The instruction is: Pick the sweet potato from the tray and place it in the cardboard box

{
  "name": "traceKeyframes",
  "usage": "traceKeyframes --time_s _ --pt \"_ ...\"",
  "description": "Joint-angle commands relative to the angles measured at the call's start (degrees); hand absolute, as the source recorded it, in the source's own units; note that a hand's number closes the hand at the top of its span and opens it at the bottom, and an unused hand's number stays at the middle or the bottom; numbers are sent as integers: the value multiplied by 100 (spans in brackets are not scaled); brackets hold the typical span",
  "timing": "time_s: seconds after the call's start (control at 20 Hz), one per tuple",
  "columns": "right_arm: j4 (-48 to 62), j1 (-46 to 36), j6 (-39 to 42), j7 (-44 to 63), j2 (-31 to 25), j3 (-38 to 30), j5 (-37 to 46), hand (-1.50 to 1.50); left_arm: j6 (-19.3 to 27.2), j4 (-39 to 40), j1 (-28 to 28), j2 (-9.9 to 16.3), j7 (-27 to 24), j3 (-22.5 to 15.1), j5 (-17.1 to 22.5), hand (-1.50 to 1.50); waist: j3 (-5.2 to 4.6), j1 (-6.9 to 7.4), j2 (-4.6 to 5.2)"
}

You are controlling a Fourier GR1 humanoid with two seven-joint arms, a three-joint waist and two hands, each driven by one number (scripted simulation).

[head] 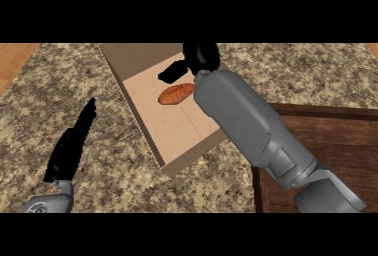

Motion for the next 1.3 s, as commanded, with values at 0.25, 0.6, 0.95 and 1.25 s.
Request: traceKeyframes --time_s 0.25,0.6,0.95,1.25 --pt "-323 201 -1185 -1285 0 -1231 -1184 -150 222 -29 143 -98 70 23 -127 0 9 -227 -38" --pt "-586 674 -1231 -1816 -692 -2019 -1516 -150 133 -226 455 -42 -35 120 2 0 7 -425 -108" --pt "-1568 1785 -337 -2040 -1597 -2510 -2019 -150 81 -438 554 44 129 214 37 0 7 -522 -138" --pt "-1796 2443 1176 -2303 -2609 -2826 -2407 -150 -337 -157 431 468 -83 694 480 0 6 -493 -120"
